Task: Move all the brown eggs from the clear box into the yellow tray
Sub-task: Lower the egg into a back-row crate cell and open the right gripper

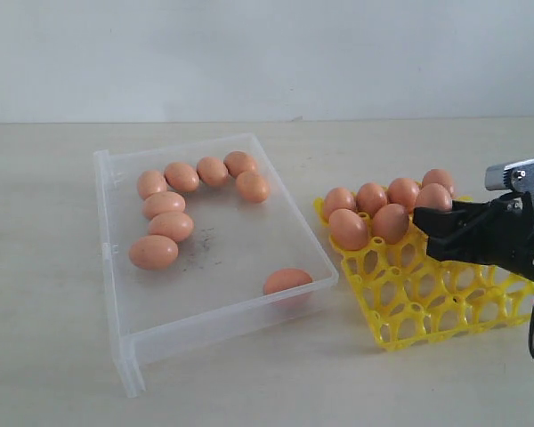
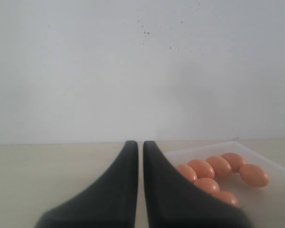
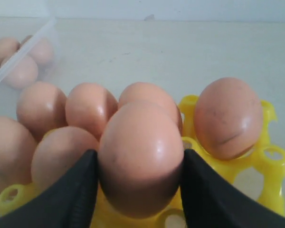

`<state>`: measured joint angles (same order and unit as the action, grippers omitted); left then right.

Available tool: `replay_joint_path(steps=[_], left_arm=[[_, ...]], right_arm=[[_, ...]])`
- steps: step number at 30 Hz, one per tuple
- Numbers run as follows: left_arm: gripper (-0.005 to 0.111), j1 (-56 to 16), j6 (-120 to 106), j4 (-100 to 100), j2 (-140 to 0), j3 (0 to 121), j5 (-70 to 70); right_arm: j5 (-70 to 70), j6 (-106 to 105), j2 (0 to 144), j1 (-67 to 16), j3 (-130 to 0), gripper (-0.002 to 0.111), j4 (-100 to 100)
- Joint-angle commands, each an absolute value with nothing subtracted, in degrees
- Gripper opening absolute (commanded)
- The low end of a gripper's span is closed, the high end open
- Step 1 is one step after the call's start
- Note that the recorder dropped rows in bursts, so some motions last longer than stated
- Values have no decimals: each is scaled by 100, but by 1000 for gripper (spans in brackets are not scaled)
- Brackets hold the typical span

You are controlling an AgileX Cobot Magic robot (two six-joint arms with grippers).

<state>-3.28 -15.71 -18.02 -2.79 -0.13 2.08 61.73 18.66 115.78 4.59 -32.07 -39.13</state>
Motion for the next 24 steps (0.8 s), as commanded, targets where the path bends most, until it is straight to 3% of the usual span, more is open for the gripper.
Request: replay_joint_path(steps=[1, 9, 11, 14, 15, 24], left_arm=[[4, -344, -1597, -1828, -302, 0, 298], [4, -344, -1597, -1828, -302, 0, 298], [4, -344, -1597, -1828, -302, 0, 298], [4, -344, -1597, -1828, -302, 0, 298], [4, -344, -1597, -1828, -302, 0, 298], [4, -344, -1597, -1828, -302, 0, 298]], right_arm=[[5896, 2066, 11759, 500, -3366, 0, -4185], [5870, 2257, 11759, 500, -3380, 1, -4896], [5870, 2257, 11759, 500, -3380, 14, -5099], [5858, 2338, 11759, 500, -3380, 53, -5159], [5869, 2338, 11759, 500, -3380, 59, -5148], [6409, 2089, 11744, 500, -3380, 59, -5066]])
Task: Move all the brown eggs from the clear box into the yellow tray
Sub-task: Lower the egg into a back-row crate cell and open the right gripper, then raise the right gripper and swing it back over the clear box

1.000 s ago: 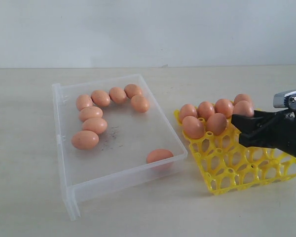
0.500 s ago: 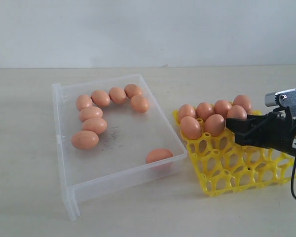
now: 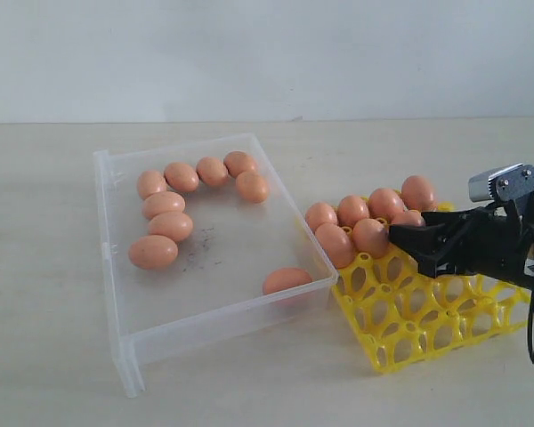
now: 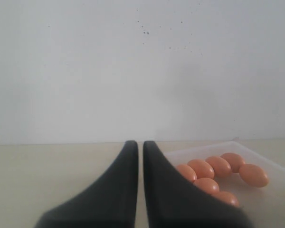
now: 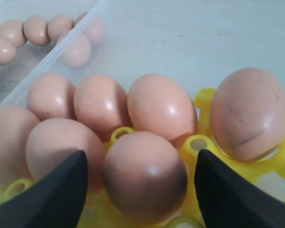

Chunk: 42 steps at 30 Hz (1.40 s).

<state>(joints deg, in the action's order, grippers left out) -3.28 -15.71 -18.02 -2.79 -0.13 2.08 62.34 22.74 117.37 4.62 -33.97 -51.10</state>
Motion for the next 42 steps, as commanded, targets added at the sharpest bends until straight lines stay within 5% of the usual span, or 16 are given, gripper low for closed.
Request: replay_joint_path(steps=[1, 8, 15, 22, 29, 37, 42], left_arm=[[4, -344, -1597, -1828, -302, 0, 298], [4, -344, -1597, -1828, -302, 0, 298], [4, -344, -1597, -1828, -302, 0, 298], [4, -344, -1597, -1828, -302, 0, 298], [4, -344, -1597, -1828, -302, 0, 298], [4, -344, -1597, -1828, -302, 0, 298], [4, -344, -1597, -1828, -302, 0, 298]], right_arm=[[6450, 2076, 11713, 500, -3380, 59, -5020], [6620, 2034, 10962, 500, -3380, 54, -4877], [6996, 2546, 10607, 346, -3380, 0, -6400], [5542, 3055, 10607, -221, -3557, 0, -6354], [6699, 3174, 10433, -825, -3589, 0, -6843], [2303, 6913, 9849, -2970, -4599, 0, -9995], [2154, 6121, 9849, -3808, -5056, 0, -9995]])
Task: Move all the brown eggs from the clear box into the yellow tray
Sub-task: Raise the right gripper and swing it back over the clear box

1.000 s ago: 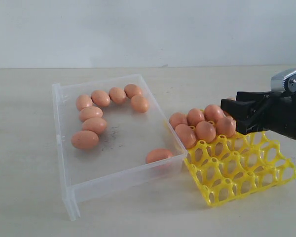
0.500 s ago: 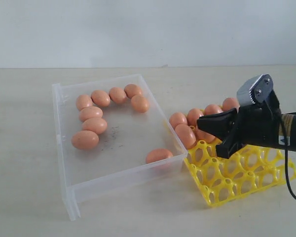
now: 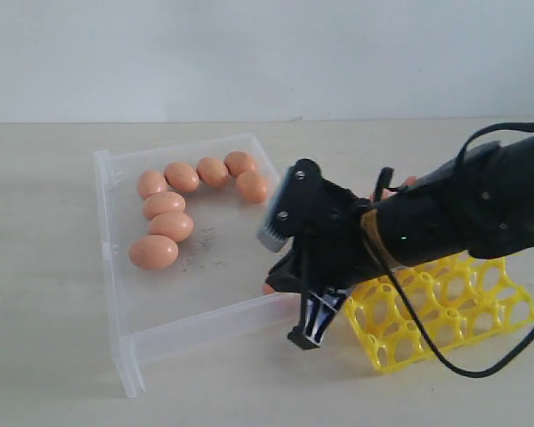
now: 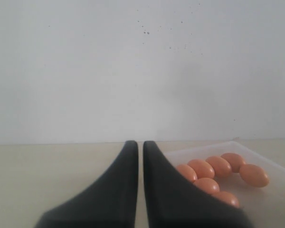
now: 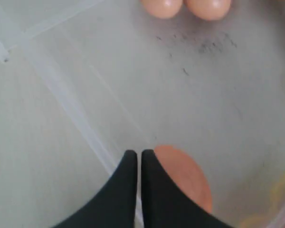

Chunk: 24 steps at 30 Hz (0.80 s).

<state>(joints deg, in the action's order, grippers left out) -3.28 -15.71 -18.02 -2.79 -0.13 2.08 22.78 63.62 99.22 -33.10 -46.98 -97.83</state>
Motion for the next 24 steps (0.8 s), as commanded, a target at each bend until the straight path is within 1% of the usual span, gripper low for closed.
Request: replay_joint_path(steps=[1, 4, 8, 16, 22, 24], left_arm=[[4, -344, -1597, -1828, -302, 0, 298], [4, -344, -1597, -1828, -302, 0, 298], [4, -344, -1597, -1828, -302, 0, 298], [4, -344, -1597, -1828, -302, 0, 298], [4, -344, -1597, -1828, -302, 0, 298], [4, -344, -1597, -1828, -302, 0, 298]], right_arm=[[2250, 6063, 9849, -3874, -5159, 0, -9995], [2376, 6023, 9849, -4062, -5538, 0, -9995], [2389, 5921, 10047, -4119, -6023, 0, -9995], [1854, 5411, 11072, -4130, -6783, 0, -9995], [1943, 5422, 11740, -4239, -7340, 0, -9995], [1931, 5408, 11848, -4356, -7510, 5, -9995]])
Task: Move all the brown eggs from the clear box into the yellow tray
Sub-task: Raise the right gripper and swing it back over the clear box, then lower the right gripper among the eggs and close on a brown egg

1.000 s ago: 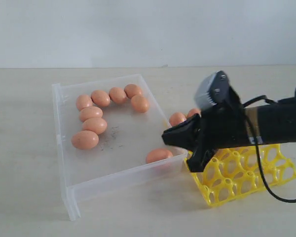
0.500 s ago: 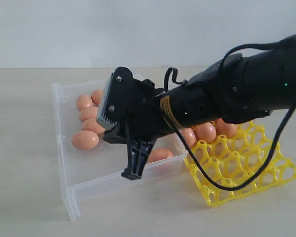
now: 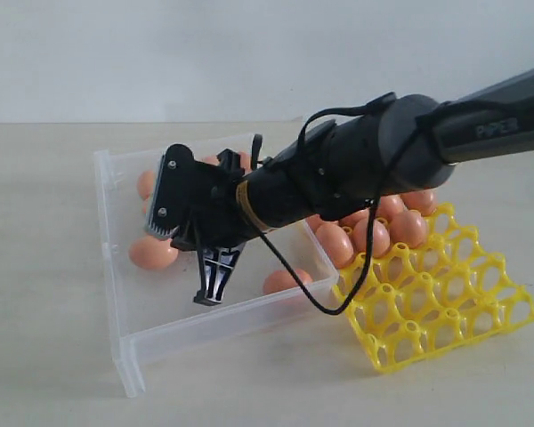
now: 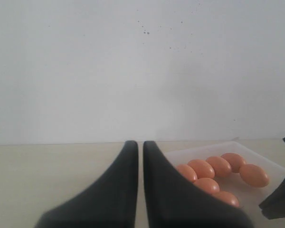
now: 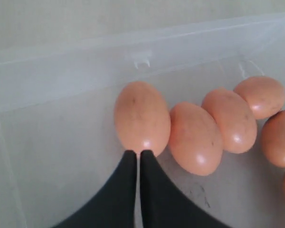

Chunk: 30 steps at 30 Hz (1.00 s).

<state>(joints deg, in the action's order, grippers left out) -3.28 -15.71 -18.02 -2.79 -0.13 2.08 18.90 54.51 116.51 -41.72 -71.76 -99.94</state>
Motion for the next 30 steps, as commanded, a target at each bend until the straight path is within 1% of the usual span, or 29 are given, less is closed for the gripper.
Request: replay_joint_path(steps=[1, 2, 5, 6, 7, 9, 15, 25, 26, 29, 30], left_arm=[[4, -344, -1597, -1828, -302, 0, 298], [4, -344, -1597, -1828, -302, 0, 298], [4, -344, -1597, -1828, -302, 0, 298], [4, -344, -1597, -1828, -302, 0, 298], [4, -344, -1597, -1828, -302, 0, 298], [4, -344, -1597, -1828, -302, 0, 298], [4, -344, -1597, -1828, -302, 0, 298], [4, -344, -1597, -1828, -302, 0, 298], [4, -344, -1597, -1828, -302, 0, 298], [4, -344, -1597, -1828, -302, 0, 298], [4, -344, -1597, -1828, -302, 0, 298]], right_arm=[[1906, 5367, 11882, -4425, -7602, 10, -9995], [1876, 5327, 11912, -4506, -7677, 15, -9995], [1653, 5248, 12010, -4729, -7874, 37, -9995], [1363, 5232, 12053, -4828, -7952, 43, -9995], [1147, 5232, 12092, -4891, -7998, 44, -9995], [692, 5191, 12221, -4974, -8077, 44, -9995], [38, 5247, 12528, -4963, -8126, 44, -9995], [183, 5557, 12697, -4963, -8300, 43, -9995], [250, 5594, 12735, -4963, -8352, 41, -9995], [406, 5973, 12835, -4963, -8529, 26, -9995], [406, 6139, 12870, -4963, -8592, 23, -9995]])
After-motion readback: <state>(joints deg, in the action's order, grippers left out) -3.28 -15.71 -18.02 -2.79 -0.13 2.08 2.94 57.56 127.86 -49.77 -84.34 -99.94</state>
